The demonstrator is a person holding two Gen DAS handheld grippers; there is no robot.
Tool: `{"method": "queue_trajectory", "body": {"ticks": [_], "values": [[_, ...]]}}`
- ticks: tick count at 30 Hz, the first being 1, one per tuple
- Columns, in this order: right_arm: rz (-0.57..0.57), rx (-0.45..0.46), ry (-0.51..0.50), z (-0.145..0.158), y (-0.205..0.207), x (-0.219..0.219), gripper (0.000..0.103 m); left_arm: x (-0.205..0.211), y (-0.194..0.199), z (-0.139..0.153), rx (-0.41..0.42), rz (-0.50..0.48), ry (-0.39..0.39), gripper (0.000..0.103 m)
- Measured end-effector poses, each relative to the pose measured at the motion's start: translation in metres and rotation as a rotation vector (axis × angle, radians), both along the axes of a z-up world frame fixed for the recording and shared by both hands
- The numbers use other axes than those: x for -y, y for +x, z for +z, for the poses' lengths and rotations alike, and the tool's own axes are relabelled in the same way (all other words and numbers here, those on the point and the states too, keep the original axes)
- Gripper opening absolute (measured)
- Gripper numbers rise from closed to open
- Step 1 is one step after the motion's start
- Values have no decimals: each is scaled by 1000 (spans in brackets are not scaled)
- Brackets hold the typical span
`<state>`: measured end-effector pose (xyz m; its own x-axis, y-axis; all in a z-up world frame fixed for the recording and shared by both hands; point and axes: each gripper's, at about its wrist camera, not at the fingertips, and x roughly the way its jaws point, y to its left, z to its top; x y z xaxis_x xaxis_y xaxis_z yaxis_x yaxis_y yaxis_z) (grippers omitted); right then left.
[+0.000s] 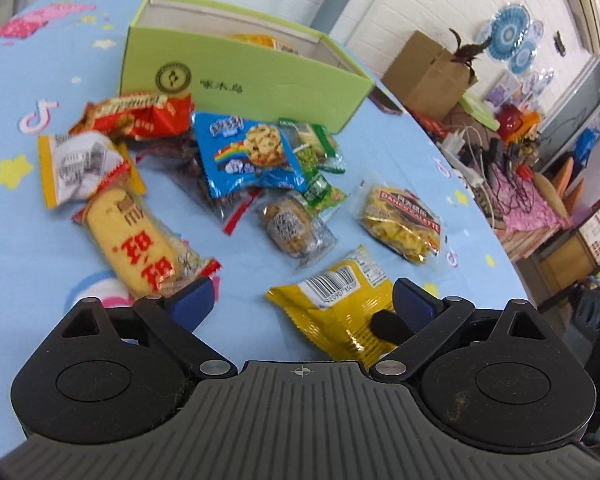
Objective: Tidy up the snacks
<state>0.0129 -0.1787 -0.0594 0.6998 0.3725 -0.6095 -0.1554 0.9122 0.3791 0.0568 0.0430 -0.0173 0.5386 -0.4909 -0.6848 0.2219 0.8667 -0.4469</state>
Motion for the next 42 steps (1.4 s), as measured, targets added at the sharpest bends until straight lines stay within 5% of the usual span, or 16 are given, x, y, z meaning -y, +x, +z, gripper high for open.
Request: {"method": "queue_trajectory", "body": {"ticks": [6, 13, 21, 23, 27, 32, 38, 42], "values": [[110, 135, -86, -9, -15, -5, 94, 3, 0, -20, -71, 12, -37, 83], [201, 137, -113, 7, -13, -10, 93, 12, 1, -20, -76, -3, -61, 78], [276, 116, -57, 3, -12, -22, 93, 29, 10, -22, -77, -34, -15, 51], [278, 131, -62, 6, -11, -26, 93, 30, 16, -22, -84, -30, 0, 51], [245, 156, -109, 12, -14, -23, 93, 23, 9, -15, -50, -22, 11, 74], [236, 134, -123, 7, -9, -22, 93, 22, 3, -16, -35, -24, 15, 74], [249, 112, -113, -4, -5, -29, 94, 28, 4, -24, -38, -35, 19, 62], [245, 124, -95, -4, -5, -33, 92, 31, 4, -26, -53, -70, -21, 24]]}}
